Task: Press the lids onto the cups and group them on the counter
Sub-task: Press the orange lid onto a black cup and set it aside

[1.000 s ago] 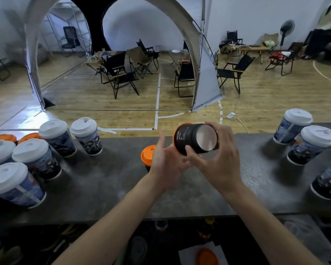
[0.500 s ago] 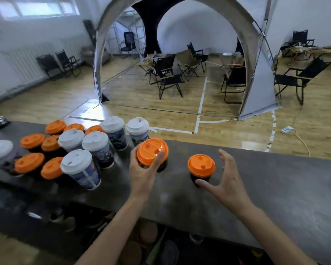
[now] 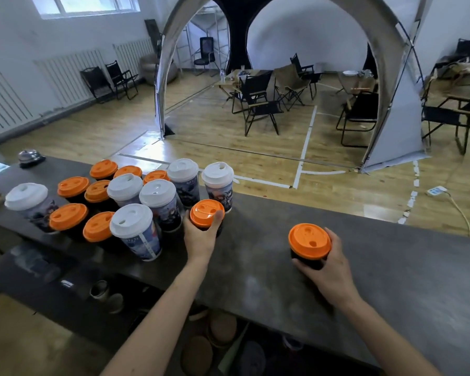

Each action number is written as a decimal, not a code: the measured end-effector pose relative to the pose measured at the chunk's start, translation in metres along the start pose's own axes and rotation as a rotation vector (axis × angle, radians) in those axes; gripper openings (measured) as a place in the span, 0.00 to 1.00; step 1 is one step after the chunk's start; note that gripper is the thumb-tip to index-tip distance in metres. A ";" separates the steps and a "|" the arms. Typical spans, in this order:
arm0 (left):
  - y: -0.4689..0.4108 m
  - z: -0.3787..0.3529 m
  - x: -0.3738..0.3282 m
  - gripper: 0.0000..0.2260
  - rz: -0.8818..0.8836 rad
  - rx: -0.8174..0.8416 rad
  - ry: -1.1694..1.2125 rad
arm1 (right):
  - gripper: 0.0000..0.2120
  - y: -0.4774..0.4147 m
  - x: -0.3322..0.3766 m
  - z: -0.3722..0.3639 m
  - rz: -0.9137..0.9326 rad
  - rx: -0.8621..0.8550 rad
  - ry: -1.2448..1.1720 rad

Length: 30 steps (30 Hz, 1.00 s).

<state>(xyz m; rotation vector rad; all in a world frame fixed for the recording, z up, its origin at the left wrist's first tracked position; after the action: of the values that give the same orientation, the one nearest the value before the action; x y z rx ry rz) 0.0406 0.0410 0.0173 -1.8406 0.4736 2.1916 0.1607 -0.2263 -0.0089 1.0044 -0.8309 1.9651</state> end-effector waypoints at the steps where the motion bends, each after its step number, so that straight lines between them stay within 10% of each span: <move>1: 0.006 0.001 0.003 0.43 0.015 -0.014 0.057 | 0.51 0.002 -0.001 0.003 0.001 -0.008 -0.009; 6: 0.075 0.001 0.039 0.25 0.010 -0.065 0.230 | 0.48 0.030 -0.014 0.026 0.028 -0.055 -0.050; 10: 0.112 -0.038 0.043 0.07 -0.135 0.283 0.059 | 0.47 0.053 -0.028 0.041 0.067 -0.050 -0.061; 16: 0.156 -0.126 0.016 0.19 -0.028 0.815 0.095 | 0.47 0.061 -0.027 0.042 0.130 0.009 -0.085; 30: 0.161 -0.145 0.042 0.18 -0.104 0.749 0.155 | 0.42 0.057 -0.047 0.037 0.052 -0.119 -0.106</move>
<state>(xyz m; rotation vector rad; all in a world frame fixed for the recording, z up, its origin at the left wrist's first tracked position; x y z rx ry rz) 0.1028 -0.1647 -0.0311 -1.5534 1.0309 1.4957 0.1443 -0.3004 -0.0427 1.0329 -1.0293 1.8948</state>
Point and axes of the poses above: each hand's wrist, its own y-axis away from the middle knuckle, its own z-axis out of the back of the hand, x = y × z, the point moved 1 cm from there along -y, towards the middle knuckle, and after that the axes turned 4 degrees about z, right-handed, at the moved point
